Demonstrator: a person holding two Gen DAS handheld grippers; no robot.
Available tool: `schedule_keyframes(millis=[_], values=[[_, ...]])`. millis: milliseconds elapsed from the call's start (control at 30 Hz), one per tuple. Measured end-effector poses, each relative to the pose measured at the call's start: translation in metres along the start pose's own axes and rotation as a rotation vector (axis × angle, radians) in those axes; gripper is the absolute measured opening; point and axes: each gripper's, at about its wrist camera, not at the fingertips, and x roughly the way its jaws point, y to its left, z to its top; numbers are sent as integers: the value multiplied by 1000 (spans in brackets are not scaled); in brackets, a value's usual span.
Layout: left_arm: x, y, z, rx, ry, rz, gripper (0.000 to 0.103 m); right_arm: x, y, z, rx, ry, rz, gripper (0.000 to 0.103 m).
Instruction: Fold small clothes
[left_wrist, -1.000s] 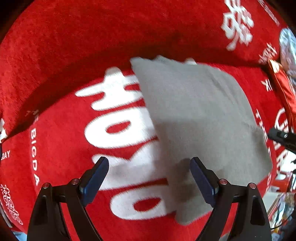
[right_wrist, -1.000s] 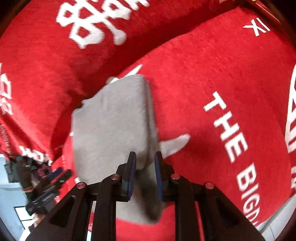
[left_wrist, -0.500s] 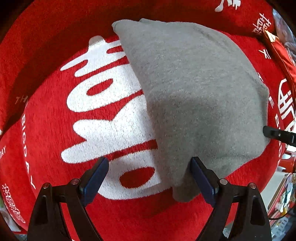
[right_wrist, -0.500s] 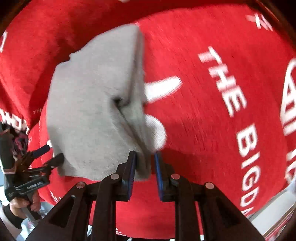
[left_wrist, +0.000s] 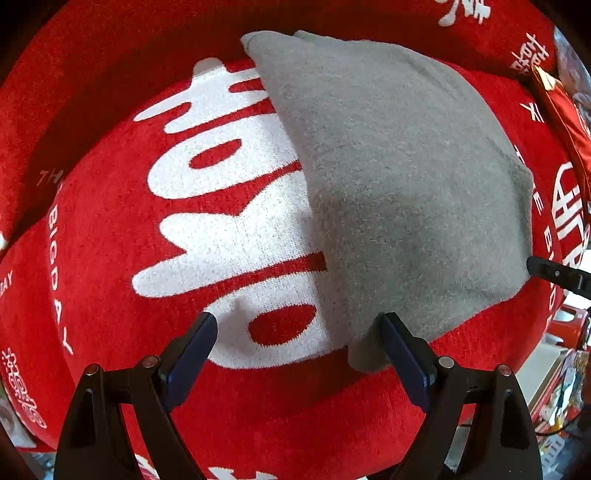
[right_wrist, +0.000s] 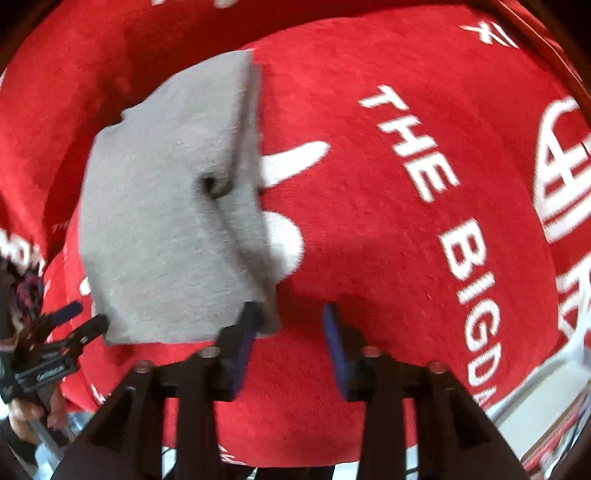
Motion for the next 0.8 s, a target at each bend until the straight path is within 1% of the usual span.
schedule_keyframes(millis=[67,167,200,333,433,500,600,800], values=[[-5,-2,-2,-5,-5,7,90,-3,-4,1,39,0,4,44],[-10,-1,0,-16,-12,7,90,-14,-3,1,42,-27,-42,44],[-11,-1,0,-17,-14,7,90,-17,-3,1,43,-38,-44,44],[-15,6,5,-27,-18,10,90,-26,-9,4,75,-44,-21,44],[-18,3,9,-30,-24,8,90,-32,-12,9,93,-50,2,45],[-20,1,13,-28,-28,6,90,-34,-9,13,91,-52,15,46],[-22,2,18,-26,-24,2,90,-34,-4,20,71,-52,19,46],[-19,-4,28,-22,-14,0,90,-32,-3,31,76,-44,43,46]])
